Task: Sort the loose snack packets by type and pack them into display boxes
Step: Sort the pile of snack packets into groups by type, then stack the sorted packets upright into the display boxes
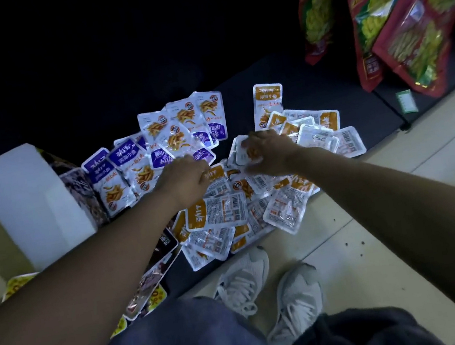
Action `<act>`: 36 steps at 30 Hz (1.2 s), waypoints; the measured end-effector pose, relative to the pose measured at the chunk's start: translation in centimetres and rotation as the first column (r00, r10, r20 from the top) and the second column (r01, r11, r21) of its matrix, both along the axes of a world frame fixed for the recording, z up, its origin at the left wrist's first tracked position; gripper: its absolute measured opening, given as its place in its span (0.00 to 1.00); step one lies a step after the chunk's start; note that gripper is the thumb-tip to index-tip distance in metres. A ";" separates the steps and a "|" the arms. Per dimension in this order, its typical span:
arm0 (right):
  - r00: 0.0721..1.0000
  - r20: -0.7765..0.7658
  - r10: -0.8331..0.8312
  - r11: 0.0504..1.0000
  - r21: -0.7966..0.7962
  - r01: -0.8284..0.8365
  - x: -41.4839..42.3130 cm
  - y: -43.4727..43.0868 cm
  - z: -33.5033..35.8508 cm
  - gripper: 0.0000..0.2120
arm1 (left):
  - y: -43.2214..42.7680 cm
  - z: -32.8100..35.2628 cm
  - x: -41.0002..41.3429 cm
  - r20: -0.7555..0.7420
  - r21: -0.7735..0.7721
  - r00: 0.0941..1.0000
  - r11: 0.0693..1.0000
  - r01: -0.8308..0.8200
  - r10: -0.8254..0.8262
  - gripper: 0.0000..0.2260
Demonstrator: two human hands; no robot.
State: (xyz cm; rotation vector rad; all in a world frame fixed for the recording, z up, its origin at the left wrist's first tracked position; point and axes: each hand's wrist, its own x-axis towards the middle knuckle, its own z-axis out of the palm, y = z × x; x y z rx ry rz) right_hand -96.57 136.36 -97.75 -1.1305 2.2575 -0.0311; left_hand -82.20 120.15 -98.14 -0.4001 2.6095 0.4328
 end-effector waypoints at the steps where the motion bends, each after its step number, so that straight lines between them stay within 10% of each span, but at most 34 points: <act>1: 0.999 0.039 0.009 1.000 0.026 -0.010 0.5 0.0 0.2 0.32 | 0.0 0.3 0.4 0.056 0.023 0.998 1.000 0.002 -0.004 0.15; 12: 0.967 0.208 0.146 0.971 0.157 -0.181 3.7 0.0 5.2 0.28 | 1.5 6.7 3.5 0.303 0.095 0.952 0.993 -0.072 0.040 0.16; 21: 0.975 0.143 0.169 0.986 -0.020 -0.168 7.8 -3.2 11.6 0.24 | 0.7 12.7 6.0 0.184 -0.033 0.977 0.994 -0.106 0.111 0.14; 36: 0.857 0.250 0.451 0.849 0.176 -0.498 23.4 -12.2 1.7 0.39 | -5.3 6.3 27.8 0.220 -0.129 0.892 0.918 -0.374 0.394 0.26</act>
